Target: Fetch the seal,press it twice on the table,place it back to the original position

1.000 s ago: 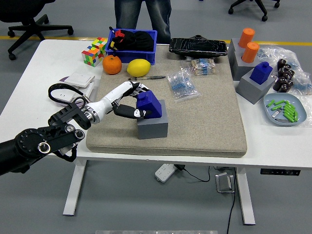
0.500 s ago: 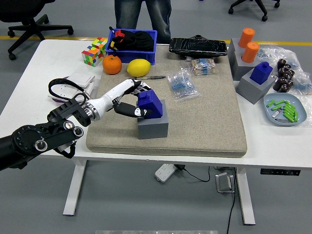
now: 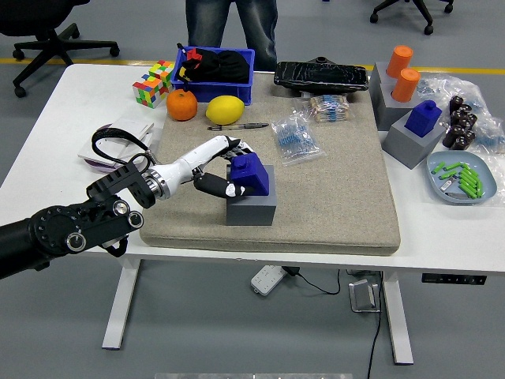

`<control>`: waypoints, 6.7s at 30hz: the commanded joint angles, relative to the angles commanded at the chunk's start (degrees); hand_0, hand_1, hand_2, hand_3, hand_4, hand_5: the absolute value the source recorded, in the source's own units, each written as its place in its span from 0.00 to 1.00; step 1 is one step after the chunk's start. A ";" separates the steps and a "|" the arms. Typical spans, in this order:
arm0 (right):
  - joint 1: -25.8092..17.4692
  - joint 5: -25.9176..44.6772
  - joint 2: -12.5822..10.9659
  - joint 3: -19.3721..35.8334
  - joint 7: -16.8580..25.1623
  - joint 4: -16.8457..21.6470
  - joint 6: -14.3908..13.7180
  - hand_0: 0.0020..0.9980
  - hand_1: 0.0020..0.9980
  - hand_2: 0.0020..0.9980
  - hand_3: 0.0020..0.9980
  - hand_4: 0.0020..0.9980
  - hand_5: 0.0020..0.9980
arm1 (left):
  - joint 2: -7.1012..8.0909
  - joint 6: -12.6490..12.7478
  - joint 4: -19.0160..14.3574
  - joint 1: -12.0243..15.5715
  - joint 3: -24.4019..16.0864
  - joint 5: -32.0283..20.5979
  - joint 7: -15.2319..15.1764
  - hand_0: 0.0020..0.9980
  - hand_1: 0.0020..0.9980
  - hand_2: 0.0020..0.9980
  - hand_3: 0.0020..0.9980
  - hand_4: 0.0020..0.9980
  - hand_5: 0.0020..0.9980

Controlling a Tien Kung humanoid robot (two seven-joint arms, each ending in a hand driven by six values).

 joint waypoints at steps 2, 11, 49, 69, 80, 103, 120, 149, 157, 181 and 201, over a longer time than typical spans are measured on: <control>0.01 0.01 -0.04 -0.05 0.00 -0.01 0.00 0.71 0.62 0.62 0.60 0.70 0.49 | 0.09 -0.06 -0.06 -0.41 -0.05 0.06 0.18 0.63 0.46 0.47 0.58 0.70 0.00; 0.11 -0.09 -0.10 0.51 0.07 0.06 -0.08 0.71 0.62 0.62 0.60 0.70 0.48 | 0.44 -0.60 0.05 -2.35 0.19 -1.68 1.69 0.62 0.46 0.47 0.58 0.71 0.00; -0.36 -0.52 -0.16 1.97 0.24 0.05 -0.15 0.71 0.62 0.62 0.60 0.70 0.48 | 2.55 -6.73 -5.62 -6.25 0.52 4.66 16.40 0.62 0.45 0.46 0.58 0.70 0.00; -0.24 -0.41 -0.23 2.22 0.66 0.09 -0.58 0.71 0.62 0.62 0.59 0.69 0.48 | 2.72 -10.70 -7.32 -9.49 0.80 5.16 23.20 0.62 0.45 0.46 0.58 0.71 0.00; -0.22 -0.16 -0.35 1.63 0.71 0.05 -0.60 0.70 0.62 0.61 0.59 0.69 0.48 | 3.17 -11.85 -8.47 -10.58 -1.10 5.78 25.42 0.61 0.44 0.45 0.58 0.70 0.00; -0.41 -0.01 -0.43 1.45 0.79 0.03 -0.65 0.70 0.62 0.61 0.59 0.69 0.47 | 1.94 -16.01 -10.03 -11.98 -0.97 8.65 33.08 0.59 0.42 0.44 0.57 0.71 0.00; -0.46 0.07 -0.34 1.66 0.82 0.06 -0.60 0.70 0.62 0.61 0.59 0.69 0.47 | 1.12 -15.52 -8.74 -11.24 -1.99 9.74 31.17 0.60 0.49 0.47 0.56 0.86 0.00; -0.45 0.35 -0.25 1.47 0.96 0.32 -0.61 0.70 0.61 0.61 0.59 0.69 0.47 | 1.31 -15.26 -8.23 -10.87 -3.14 10.70 29.89 0.74 0.73 0.66 0.72 1.00 0.12; -0.36 0.41 -0.21 1.55 0.97 0.31 -0.58 0.70 0.62 0.61 0.59 0.69 0.47 | 1.22 -15.47 -7.82 -10.87 -3.72 10.58 28.38 0.89 0.97 0.96 0.95 1.00 0.23; -1.06 -0.65 0.80 2.81 1.04 -0.16 -0.53 0.70 0.61 0.61 0.59 0.69 0.47 | 7.08 0.58 -3.88 -2.51 -15.32 -0.43 4.72 0.95 1.00 1.00 0.99 1.00 0.53; 0.40 -1.71 1.19 3.95 0.74 -0.58 -0.88 0.70 0.61 0.61 0.59 0.69 0.47 | 8.80 8.02 26.99 -2.51 -9.22 -12.38 -3.84 0.92 0.97 0.97 0.93 0.91 0.44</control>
